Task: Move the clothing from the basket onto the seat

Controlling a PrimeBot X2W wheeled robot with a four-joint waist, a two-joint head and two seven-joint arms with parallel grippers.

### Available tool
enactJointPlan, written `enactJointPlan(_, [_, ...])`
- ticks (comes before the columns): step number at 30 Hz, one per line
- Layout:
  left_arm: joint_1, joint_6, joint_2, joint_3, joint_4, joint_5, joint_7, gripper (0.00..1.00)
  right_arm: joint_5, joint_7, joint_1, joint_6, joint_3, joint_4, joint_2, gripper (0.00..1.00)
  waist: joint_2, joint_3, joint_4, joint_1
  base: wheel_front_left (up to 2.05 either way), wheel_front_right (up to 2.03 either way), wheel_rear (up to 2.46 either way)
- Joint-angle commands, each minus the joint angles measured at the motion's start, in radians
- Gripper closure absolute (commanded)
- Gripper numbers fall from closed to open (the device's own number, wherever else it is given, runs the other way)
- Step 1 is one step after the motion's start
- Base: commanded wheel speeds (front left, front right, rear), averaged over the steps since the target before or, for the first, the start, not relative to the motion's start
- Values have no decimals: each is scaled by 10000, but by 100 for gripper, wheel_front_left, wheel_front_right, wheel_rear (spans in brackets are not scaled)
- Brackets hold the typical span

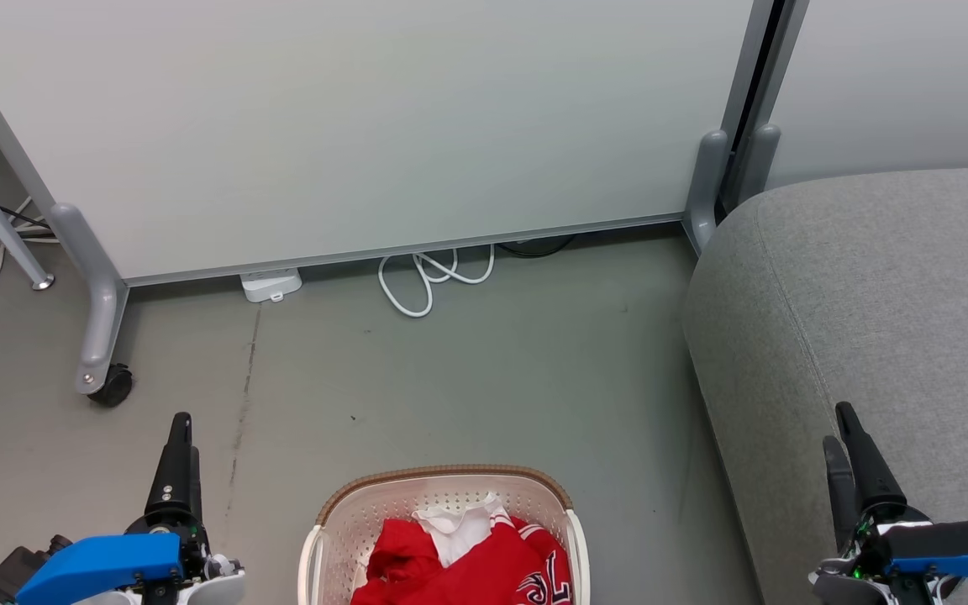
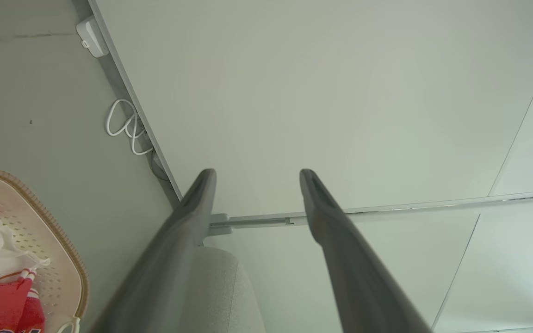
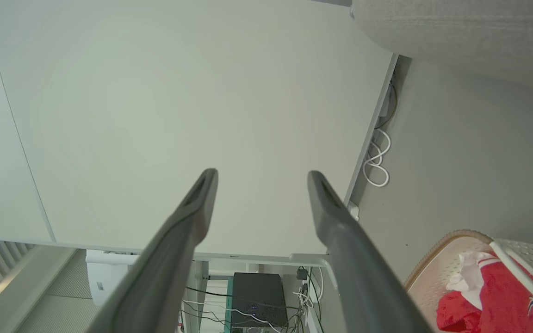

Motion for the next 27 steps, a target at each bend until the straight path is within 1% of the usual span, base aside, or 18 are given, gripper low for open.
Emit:
enactJointPlan(1, [-318, -6, 84, 13, -248, 377, -107, 0, -373, -118, -221, 17, 18, -238, -41, 0, 0, 3, 5, 0, 0, 0, 0])
enactJointPlan(9, [-349, 180, 93, -105, -556, 2109, -457, 0, -1911, -469, -212, 19, 191, -526, -48, 0, 0, 24, 22, 0, 0, 0, 0])
enactJointPlan(17, [-332, 490, 103, -475, -815, 4026, -778, 0, -3612, -790, -202, 22, 436, -626, -55, 0, 0, 44, 49, 0, 0, 0, 0])
enactJointPlan(27, [-322, 855, 124, -953, -825, 6273, -1142, 0, -5828, -1156, -202, 25, 642, -629, -63, 0, 0, 41, 69, 0, 0, 0, 0])
